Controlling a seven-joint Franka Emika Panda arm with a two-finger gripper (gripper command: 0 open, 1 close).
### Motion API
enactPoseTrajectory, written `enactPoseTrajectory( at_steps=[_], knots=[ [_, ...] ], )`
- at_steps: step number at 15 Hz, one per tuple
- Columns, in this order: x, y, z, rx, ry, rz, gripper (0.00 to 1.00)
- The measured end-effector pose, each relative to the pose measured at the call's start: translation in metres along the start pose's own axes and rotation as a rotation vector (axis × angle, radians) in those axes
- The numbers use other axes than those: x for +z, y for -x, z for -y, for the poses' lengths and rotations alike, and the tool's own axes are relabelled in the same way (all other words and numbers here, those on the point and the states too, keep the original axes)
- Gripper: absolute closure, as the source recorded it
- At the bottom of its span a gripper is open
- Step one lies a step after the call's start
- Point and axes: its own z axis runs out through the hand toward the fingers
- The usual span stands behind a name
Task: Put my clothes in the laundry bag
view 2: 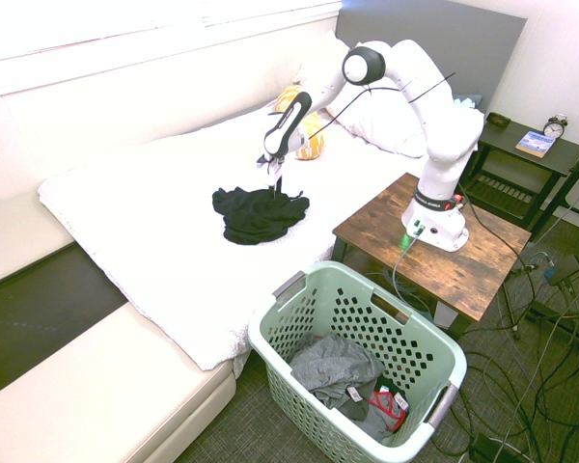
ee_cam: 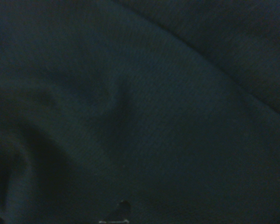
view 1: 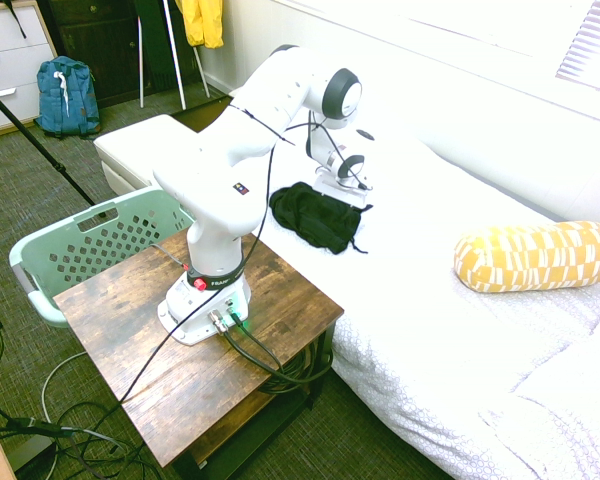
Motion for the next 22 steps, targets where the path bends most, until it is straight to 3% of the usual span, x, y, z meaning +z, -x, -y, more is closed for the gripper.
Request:
enactPoseTrajectory(
  at_steps=[2, 3, 5, 22],
  knots=[
    [0.024, 0.003, 0.008, -0.104, 0.053, 0.011, 0.0],
    [0.037, 0.009, 0.015, -0.145, 0.076, 0.022, 1.0],
    [0.052, 0.015, 0.026, -0.171, 0.084, 0.035, 1.0],
    [0.045, 0.013, 0.042, -0.098, 0.029, 0.029, 1.0]
  ],
)
